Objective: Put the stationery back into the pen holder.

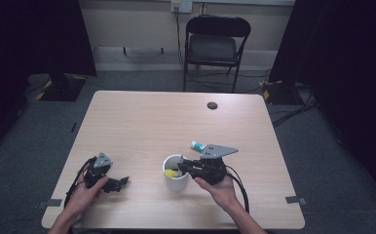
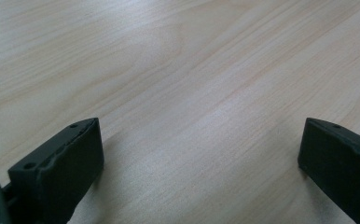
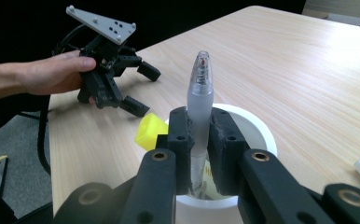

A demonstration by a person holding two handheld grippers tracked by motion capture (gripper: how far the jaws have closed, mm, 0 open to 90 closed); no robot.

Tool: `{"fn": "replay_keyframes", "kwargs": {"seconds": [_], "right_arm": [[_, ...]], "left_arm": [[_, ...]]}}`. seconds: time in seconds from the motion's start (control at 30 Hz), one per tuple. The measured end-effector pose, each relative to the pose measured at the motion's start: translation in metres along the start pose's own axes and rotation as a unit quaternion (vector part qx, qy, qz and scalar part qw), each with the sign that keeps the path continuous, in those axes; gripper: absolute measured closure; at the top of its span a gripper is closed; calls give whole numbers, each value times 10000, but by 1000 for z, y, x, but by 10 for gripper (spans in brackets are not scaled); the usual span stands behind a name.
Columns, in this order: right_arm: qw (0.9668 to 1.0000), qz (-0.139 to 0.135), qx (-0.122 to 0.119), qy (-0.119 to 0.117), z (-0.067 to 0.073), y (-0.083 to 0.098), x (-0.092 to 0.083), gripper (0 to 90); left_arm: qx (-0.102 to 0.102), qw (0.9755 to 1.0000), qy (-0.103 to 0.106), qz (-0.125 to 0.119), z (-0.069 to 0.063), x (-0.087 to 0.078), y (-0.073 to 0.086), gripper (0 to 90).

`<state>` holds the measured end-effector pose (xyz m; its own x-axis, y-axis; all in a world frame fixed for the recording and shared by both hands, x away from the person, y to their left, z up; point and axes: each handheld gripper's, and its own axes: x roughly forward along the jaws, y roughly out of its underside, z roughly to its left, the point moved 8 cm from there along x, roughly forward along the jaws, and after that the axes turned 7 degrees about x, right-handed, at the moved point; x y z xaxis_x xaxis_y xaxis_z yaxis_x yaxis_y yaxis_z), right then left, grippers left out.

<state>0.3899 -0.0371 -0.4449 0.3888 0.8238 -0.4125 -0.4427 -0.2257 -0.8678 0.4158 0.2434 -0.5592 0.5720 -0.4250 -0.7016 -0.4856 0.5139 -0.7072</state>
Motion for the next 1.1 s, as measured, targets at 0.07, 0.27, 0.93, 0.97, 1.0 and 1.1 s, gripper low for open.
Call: {"fn": "replay_keyframes", "kwargs": {"seconds": [0.07, 0.27, 0.93, 0.97, 1.0, 1.1], "right_arm": [[10000, 4, -3, -13, 0, 1, 0, 798], [10000, 81, 7, -12, 0, 6, 4, 774], [9998, -40, -98, 162, -2, 3, -5, 802], [9996, -72, -152, 224, -3, 2, -7, 802], [9994, -100, -183, 275, -4, 0, -9, 802], [9990, -147, -231, 361, -6, -2, -12, 802]], "left_arm": [[1, 10000, 0, 0, 0, 0, 0, 0], [-1, 10000, 2, -2, 0, 0, 0, 0], [11, 10000, 7, 17, 0, 0, 0, 0], [14, 10000, 6, 18, 0, 0, 0, 0], [10, 10000, 9, 19, -1, 0, 0, 0], [16, 10000, 10, 26, 0, 0, 0, 0]]}}
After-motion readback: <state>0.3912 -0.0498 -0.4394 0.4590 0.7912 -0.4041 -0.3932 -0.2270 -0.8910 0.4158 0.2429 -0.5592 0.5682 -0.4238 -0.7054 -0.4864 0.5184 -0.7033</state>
